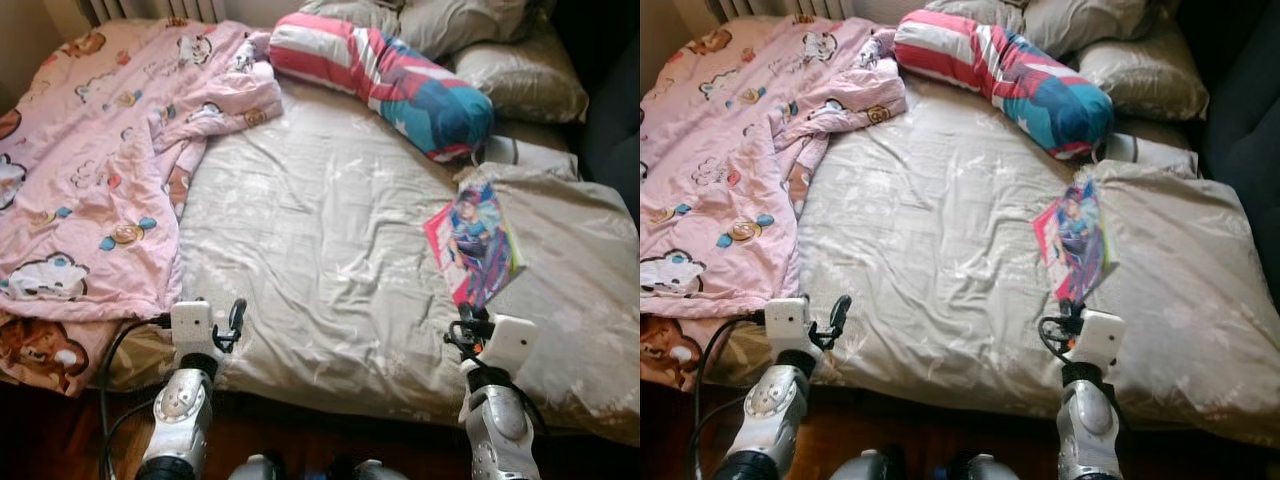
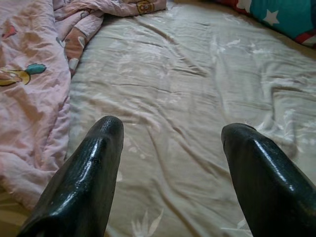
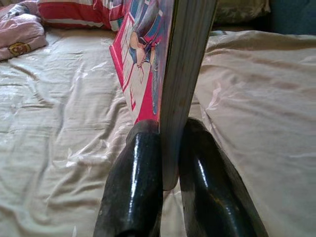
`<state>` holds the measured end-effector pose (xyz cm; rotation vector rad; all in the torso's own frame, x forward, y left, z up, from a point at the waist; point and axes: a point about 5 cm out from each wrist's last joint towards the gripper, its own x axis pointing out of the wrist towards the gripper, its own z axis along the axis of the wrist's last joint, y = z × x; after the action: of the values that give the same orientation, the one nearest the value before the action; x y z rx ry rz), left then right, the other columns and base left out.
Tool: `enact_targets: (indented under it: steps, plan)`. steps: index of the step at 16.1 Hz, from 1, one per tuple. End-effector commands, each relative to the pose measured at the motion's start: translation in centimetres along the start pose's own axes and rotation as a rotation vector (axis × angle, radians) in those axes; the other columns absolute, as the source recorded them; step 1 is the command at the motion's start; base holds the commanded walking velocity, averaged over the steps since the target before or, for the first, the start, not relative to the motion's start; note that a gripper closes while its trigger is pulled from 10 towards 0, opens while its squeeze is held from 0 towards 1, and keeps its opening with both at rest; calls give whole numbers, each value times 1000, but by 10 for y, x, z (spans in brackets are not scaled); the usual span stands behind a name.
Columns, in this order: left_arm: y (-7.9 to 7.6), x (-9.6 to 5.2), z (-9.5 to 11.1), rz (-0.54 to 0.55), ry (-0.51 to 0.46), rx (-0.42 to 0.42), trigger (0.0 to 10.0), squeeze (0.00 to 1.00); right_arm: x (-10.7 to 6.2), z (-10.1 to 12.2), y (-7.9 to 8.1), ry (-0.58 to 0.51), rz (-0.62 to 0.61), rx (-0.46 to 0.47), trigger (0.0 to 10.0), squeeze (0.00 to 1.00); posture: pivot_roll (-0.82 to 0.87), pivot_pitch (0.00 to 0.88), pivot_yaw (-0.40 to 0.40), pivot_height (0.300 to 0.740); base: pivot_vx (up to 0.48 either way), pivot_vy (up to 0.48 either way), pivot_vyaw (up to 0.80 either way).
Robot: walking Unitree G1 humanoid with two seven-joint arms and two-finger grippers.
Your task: Clean up the room
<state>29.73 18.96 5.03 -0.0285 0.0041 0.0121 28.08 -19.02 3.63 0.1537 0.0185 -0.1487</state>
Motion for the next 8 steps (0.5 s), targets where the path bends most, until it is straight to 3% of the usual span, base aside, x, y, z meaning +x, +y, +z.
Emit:
enact_targets:
  steps: [1, 6, 8]
  plan:
    - [4, -6, -8, 9, 39, -1, 10000, 0, 1, 2, 0, -12, -6, 13, 10000, 0, 65, 224, -48, 740, 0, 0, -425]
    - [6, -6, -8, 8, 42, 7, 10000, 0, 2, 2, 1, -9, -7, 4, 10000, 0, 67, 227, -44, 740, 0, 0, -769]
    - [6, -6, -8, 9, 42, 3, 10000, 0, 2, 2, 1, -16, -10, -1, 10000, 0, 68, 228, -44, 740, 0, 0, -272]
